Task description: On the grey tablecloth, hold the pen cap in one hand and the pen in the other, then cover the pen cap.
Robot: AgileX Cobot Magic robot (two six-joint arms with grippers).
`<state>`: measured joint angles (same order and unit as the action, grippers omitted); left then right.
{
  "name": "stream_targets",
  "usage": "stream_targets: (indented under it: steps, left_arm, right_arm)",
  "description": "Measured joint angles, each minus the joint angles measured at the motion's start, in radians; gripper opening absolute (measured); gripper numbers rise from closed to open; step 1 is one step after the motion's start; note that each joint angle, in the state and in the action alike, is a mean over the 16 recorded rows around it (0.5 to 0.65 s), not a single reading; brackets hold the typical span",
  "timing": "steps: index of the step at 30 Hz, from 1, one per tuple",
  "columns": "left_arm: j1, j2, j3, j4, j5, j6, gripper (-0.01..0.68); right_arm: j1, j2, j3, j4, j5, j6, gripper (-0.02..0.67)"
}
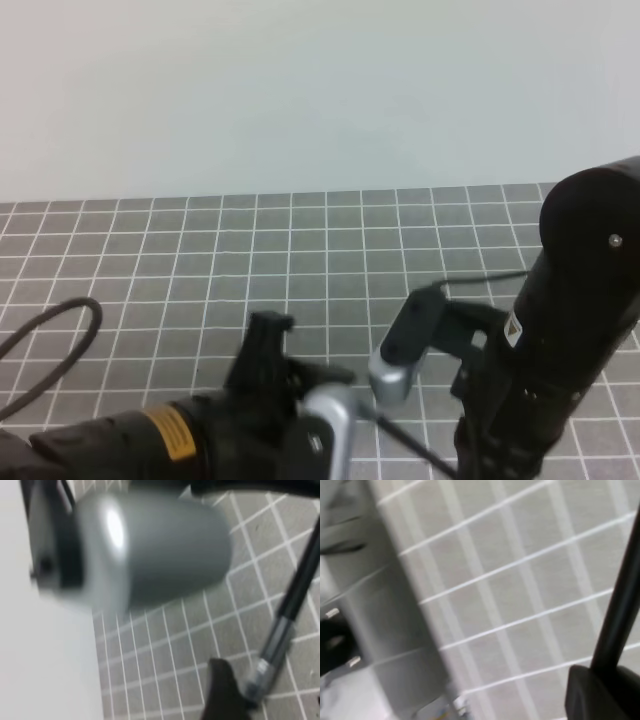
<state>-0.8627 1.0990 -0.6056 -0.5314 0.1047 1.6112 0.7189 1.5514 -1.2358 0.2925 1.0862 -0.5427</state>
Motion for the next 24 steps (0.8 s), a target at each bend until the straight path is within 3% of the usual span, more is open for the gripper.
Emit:
stream_targets:
  steps: [4,7,20,24]
  left_arm:
    - [0.054,0.000,0.000,0.000,-0.014,-0.063,0.417]
    - [0.098,0.000,0.000,-0.003,-0.022,-0.121,0.397]
    - [0.285,0.000,0.000,-0.065,-0.030,-0.579,0.065]
    - [0.327,-0.001,0.000,-0.101,-0.013,-0.739,0.003]
  right_arm:
    - [-0.021,0.001,0.000,-0.049,-0.094,0.073,-0.004]
    - [-0.048,0.007,0.000,-0.075,-0.170,0.155,-0.004]
    - [-0.196,0.160,0.000,-0.056,-0.350,0.476,-0.003]
    - [-0.213,0.228,0.000,-0.052,-0.364,0.521,0.008]
